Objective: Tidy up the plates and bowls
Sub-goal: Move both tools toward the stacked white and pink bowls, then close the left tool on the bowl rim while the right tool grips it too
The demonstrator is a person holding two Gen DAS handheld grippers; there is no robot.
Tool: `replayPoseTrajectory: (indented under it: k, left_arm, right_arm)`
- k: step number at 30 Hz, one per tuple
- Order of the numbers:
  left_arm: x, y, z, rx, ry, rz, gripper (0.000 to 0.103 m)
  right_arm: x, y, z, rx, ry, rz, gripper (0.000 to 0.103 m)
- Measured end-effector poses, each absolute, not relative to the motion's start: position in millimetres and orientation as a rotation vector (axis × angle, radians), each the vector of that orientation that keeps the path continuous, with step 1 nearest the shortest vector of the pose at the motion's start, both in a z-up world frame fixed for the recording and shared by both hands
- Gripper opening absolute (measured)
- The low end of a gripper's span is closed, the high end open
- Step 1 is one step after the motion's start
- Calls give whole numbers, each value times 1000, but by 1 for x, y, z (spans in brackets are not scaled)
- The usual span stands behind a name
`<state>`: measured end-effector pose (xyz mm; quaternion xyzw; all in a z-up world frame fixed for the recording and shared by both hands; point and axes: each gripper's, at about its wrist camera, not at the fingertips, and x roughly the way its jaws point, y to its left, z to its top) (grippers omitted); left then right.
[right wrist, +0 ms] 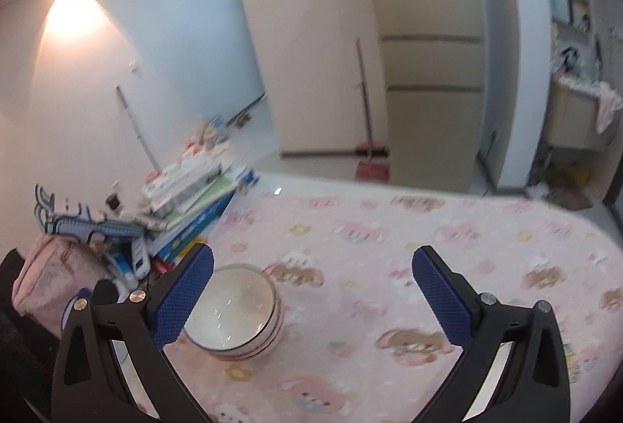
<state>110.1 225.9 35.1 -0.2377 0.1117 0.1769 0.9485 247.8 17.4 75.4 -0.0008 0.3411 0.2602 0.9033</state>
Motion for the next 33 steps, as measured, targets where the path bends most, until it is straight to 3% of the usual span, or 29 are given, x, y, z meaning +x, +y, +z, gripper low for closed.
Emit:
replayPoseTrajectory:
  k: [5, 9, 13, 19, 23, 33]
  left_arm:
    - [140, 245, -5, -618, 403, 318, 92]
    - [142, 248, -14, -643, 426, 329, 92]
    - [145, 250, -18, -628, 442, 356, 91]
    - [152, 252, -21, -630, 501, 361, 77]
    - [161, 260, -35, -695, 577, 347, 59]
    - [168, 264, -51, -821, 637, 227, 46]
  right_arm:
    - [258, 32, 37, 1, 730, 576, 98]
    - [272, 38, 9, 69, 843, 640, 98]
    - [278, 43, -9, 67, 901, 635, 84]
    - [287, 46, -33, 123, 1015, 687, 68]
    - [290, 49, -43, 142, 1052, 700, 64]
    - [300, 46, -65, 332, 1181, 776, 57]
